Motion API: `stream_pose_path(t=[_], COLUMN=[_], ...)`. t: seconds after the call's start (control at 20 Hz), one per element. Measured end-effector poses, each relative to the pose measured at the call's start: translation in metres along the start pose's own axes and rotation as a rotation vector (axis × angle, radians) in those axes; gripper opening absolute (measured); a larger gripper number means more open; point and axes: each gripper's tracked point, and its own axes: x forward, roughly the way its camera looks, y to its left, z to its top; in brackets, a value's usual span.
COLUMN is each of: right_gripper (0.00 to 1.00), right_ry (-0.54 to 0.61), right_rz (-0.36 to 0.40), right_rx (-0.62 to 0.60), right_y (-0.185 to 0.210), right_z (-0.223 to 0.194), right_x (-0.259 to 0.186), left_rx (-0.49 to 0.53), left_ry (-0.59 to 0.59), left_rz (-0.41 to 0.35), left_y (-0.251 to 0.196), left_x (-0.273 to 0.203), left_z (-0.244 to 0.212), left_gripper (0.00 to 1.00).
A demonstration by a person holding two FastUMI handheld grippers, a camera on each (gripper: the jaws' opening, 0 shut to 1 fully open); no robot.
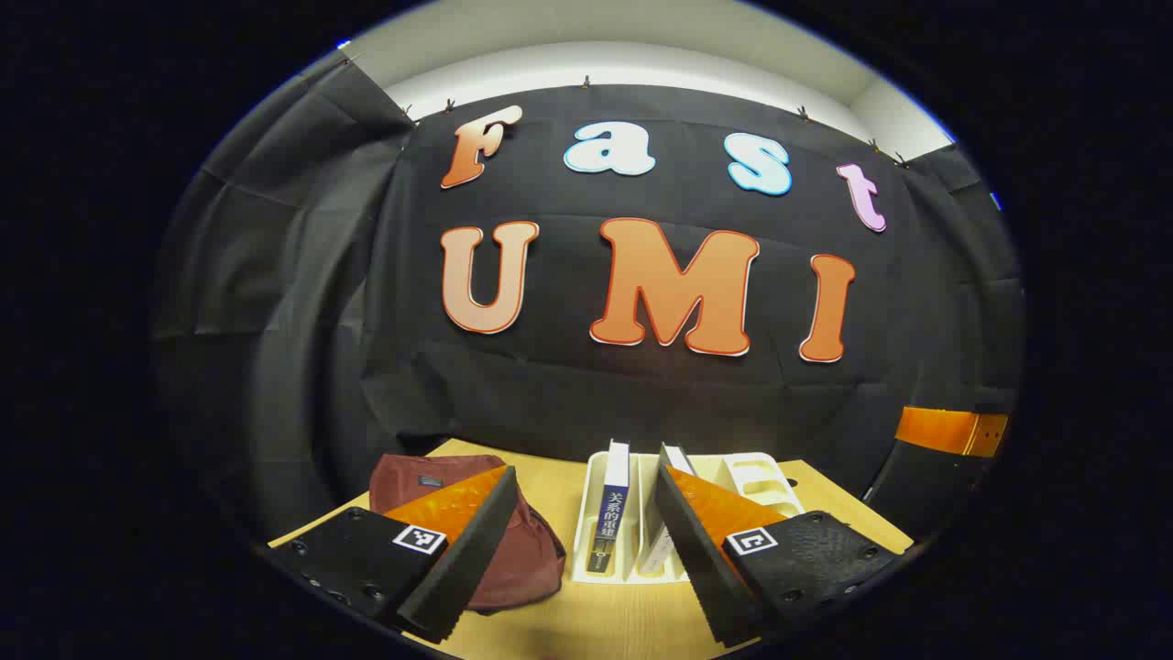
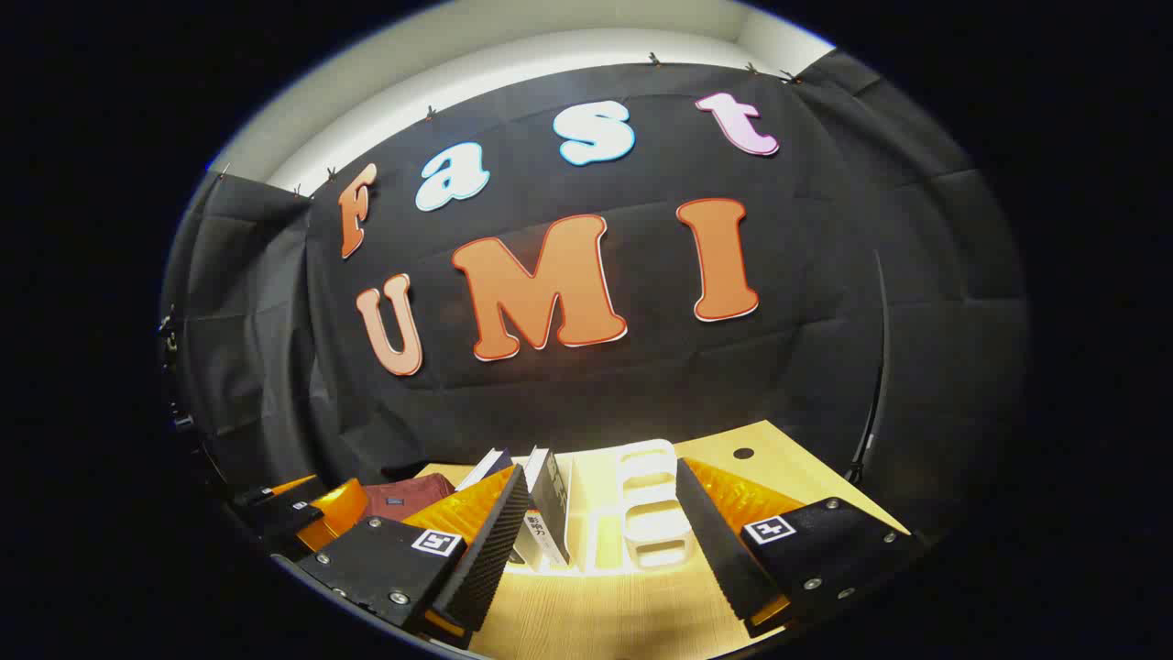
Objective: Open the schoolbag, grab two books from the bookshelf and put them into the schoolbag.
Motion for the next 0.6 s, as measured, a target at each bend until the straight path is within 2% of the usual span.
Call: stream_pose_path(t=[0.05, 0.1, 0.25, 0.4, 0.6], right_gripper=[0.96, 1.00, 0.96, 0.96, 0.96], right_ry=[0.015, 0.035, 0.068, 0.076, 0.030], right_rz=[0.019, 0.047, 0.077, 0.090, 0.040], right_rx=[0.014, 0.028, -0.006, -0.029, -0.058], right_y=[0.004, 0.009, 0.011, 0.017, 0.022], right_z=[-0.003, -0.007, -0.017, -0.019, -0.009], right_x=[0.002, 0.004, 0.011, 0.020, 0.032], left_rx=[0.006, 0.011, 0.017, -0.049, -0.040], left_ry=[-0.013, -0.026, -0.041, -0.064, -0.059], left_rz=[0.004, 0.013, 0.060, 0.046, -0.013], left_y=[0.002, 0.006, 0.019, 0.022, 0.027], left_x=[0.000, -0.002, -0.002, 0.000, 0.016], left_z=[0.005, 0.010, 0.011, 0.020, 0.024], left_gripper=[0.95, 0.95, 0.95, 0.95, 0.95])
